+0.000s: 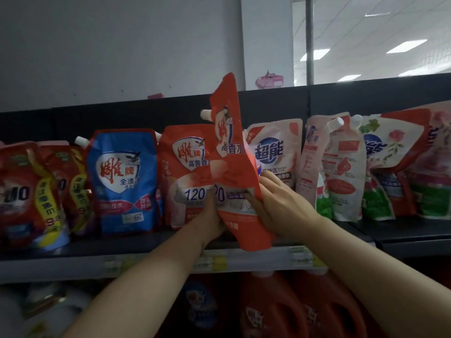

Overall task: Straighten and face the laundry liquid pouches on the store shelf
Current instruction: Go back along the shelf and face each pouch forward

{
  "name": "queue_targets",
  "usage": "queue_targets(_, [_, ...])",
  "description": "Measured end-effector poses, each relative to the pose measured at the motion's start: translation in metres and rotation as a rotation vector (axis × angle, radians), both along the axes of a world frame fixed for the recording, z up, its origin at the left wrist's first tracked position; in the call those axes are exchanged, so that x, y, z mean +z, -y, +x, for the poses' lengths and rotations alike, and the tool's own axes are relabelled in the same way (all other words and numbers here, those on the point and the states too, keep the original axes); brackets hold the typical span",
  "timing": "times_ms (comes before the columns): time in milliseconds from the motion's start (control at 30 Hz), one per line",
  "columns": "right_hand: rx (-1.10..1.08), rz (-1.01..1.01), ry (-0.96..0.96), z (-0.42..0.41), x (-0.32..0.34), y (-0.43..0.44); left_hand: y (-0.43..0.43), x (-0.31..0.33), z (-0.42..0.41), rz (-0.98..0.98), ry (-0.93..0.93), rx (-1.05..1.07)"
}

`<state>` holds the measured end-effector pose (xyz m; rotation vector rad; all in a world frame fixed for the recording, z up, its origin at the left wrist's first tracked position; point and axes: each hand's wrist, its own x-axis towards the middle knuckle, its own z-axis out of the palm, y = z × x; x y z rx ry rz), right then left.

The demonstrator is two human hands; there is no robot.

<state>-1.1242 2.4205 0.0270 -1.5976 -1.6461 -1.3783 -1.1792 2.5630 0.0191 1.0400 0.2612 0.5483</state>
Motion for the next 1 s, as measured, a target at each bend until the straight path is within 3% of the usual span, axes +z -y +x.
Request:
queue_targets(200, [-0.073,-0.039,-0.077,0.001,0.005,-0.026,-0.036,0.001,-0.037,0.296,0.043,0.323])
queue_targets(333, [-0.252,-0.135,-0.430,-0.007,0.003,-0.059,-0.061,-0.006,-0.056,0.523,-0.048,0.481])
queue_targets(500, [-0.228,-0.224,-0.868,-0.014,-0.015,-0.099,-0.086,-0.017,-0.070,0.557,-0.246,0.660])
queue_targets(633, [-0.180,0.048,-1.146,-0.027,-0.028,-0.114,-0.105,-0.023,-0.076,0.593,-0.361,0.688])
queue_targets(700, [-0.236,0.181,-1.090,-0.038,-0.025,-0.117,-0.108,-0.020,-0.080,0.640,-0.382,0.675])
queue_targets(767, [-0.235,0.216,-0.900,-0.048,-0.022,-0.121,-0.111,-0.019,-0.086,0.711,-0.373,0.675])
queue_targets(933, [-0.062,0.052,-0.216,-0.075,-0.023,-0.137,-0.125,-0.027,-0.112,0.991,-0.422,0.720])
queue_targets(1000, [0.011,-0.049,-0.101,-0.087,-0.025,-0.150,-0.136,-0.032,-0.127,1.050,-0.439,0.733])
